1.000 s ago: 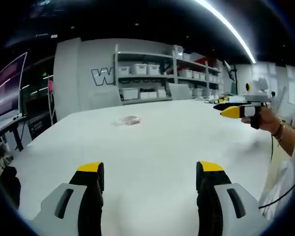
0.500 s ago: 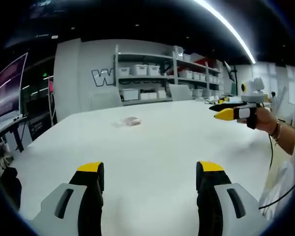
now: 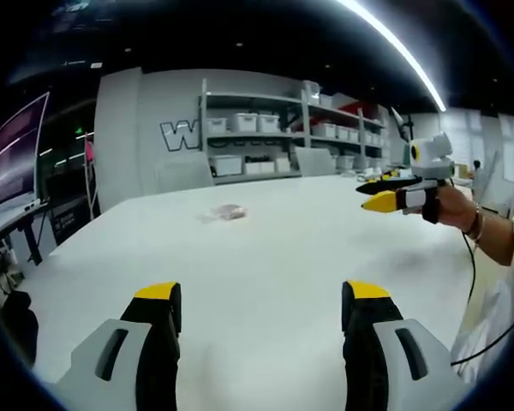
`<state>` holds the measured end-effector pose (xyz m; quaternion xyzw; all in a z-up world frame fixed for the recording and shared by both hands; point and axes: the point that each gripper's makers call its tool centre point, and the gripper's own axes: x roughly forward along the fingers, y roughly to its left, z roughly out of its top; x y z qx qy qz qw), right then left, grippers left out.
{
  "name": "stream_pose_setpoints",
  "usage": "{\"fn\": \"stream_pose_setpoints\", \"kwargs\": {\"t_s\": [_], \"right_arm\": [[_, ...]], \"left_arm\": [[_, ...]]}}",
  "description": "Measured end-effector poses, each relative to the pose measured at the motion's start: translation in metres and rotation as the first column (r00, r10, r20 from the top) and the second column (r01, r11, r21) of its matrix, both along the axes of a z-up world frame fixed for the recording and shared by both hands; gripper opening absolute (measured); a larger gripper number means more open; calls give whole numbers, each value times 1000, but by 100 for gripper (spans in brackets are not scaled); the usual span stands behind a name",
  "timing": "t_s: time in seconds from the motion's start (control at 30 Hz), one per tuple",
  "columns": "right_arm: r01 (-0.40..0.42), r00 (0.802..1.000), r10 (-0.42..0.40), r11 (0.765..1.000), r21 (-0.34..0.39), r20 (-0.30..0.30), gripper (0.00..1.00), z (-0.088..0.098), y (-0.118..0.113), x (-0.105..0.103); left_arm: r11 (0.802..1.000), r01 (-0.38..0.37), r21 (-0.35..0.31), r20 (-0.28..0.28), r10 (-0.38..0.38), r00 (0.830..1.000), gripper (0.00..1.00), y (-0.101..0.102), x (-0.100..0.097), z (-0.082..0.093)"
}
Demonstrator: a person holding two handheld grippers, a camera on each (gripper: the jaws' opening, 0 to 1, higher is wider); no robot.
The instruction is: Open the resealable bag by pulling the two sides of the seal apart until the entire bag opening is separated and visibly accessible.
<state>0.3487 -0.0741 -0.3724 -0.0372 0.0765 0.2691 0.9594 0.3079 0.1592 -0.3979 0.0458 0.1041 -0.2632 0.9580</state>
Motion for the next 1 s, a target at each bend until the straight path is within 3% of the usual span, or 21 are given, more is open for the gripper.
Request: {"fn": "stream_pose_setpoints", "kwargs": {"t_s": [1.0], "right_arm": [[-20,999,19,999,-30,-27,80,-8,12,32]], "left_arm": [[1000,7,4,2,-7,1000,76,-4,1,2]]}}
